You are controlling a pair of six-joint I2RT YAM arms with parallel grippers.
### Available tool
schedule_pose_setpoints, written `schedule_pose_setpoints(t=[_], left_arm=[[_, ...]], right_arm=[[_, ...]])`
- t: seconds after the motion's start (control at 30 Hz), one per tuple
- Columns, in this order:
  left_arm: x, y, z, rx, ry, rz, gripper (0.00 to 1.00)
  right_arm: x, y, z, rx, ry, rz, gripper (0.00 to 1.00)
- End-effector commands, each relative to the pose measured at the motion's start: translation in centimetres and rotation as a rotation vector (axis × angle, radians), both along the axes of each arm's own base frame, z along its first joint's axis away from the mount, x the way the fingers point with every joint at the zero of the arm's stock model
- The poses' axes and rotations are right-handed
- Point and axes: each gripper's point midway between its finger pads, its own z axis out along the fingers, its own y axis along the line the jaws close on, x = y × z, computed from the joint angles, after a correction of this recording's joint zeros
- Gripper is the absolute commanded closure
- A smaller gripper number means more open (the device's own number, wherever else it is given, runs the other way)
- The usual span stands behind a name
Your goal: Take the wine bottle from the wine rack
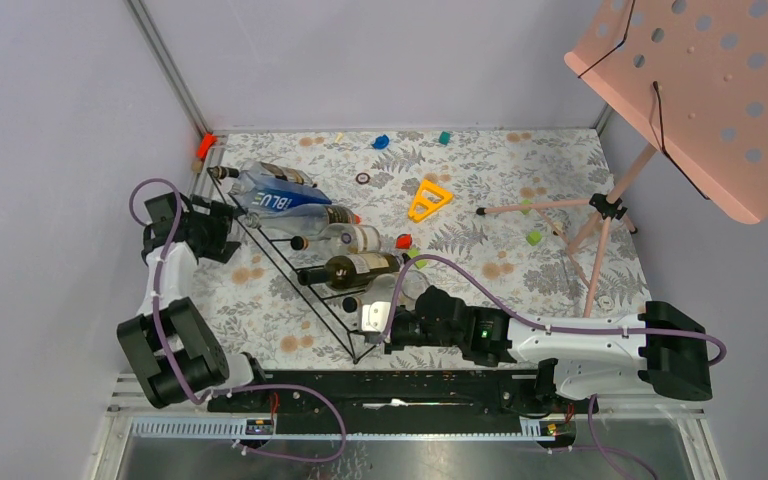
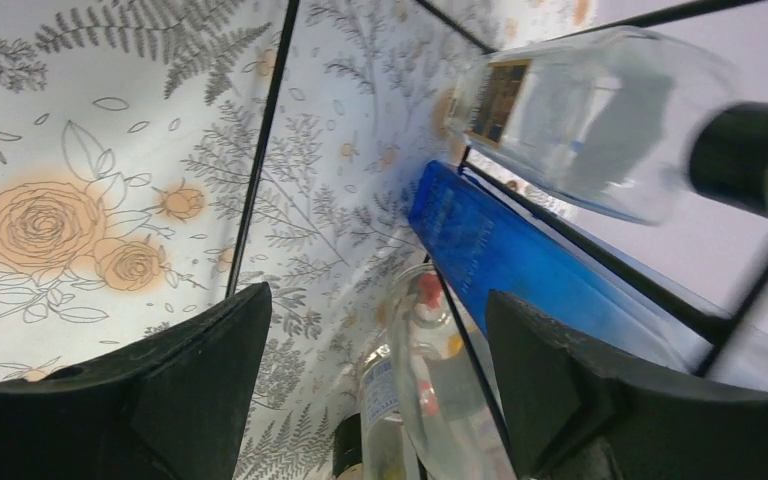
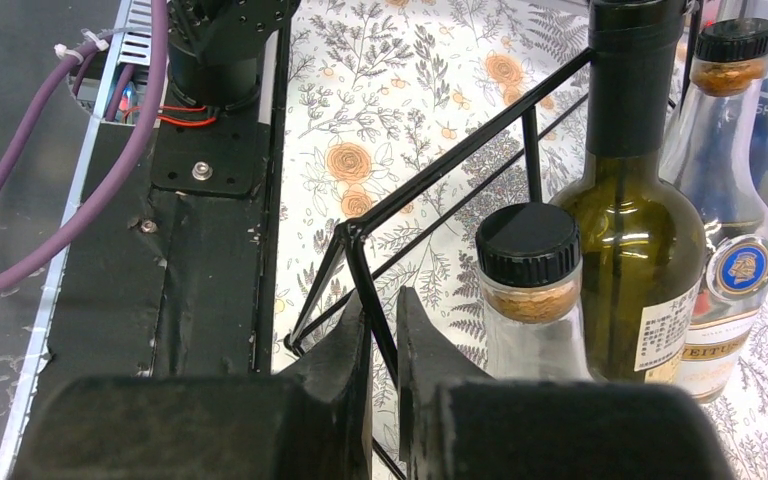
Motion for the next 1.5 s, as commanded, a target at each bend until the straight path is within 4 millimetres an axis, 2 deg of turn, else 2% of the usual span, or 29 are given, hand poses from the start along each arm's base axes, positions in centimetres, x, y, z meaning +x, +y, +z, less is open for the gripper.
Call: schedule_pose_setpoints(t=[0.0,0.13,0.43,0.83,1.13,1.2,1.47], left_arm=[[0.7,-0.6,4.2,0.017,-0.167,-0.036,0.18],[0.4,-0.5,4.4,0.019,-0.189,-0.035,0.18],[2.2,-0.6,5.8,0.013,-0.241,-0.078,0.18],[4.9,-3.6,8.3,0.018,-0.314,-0.182,0.18],[8.5,-7.2,9.1,0.002,-0.349,-0.339,0.18],[9.3,-8.0,8.7,-0.005,-0.345,-0.379,0.18],[11.2,-10.3,9.4,-0.005,-0.378,-0.488,0.18]], right_arm=[[-0.6,0.2,-0.1,0.038,0.205,-0.091,1.00],[-0.7,0.0,-0.1,0.032,0.200,-0.091,1.00],[-1.2,0.4,-0.2,0.018,0.198,-0.080,1.00],[-1.8,1.9,0.2,0.003,0.190,-0.093,1.00],[0.0,4.7,1.3,0.024,0.184,-0.237,1.00],[0.7,5.6,1.6,0.038,0.185,-0.278,1.00],[4.4,8.5,2.7,0.095,0.172,-0.494,1.00]])
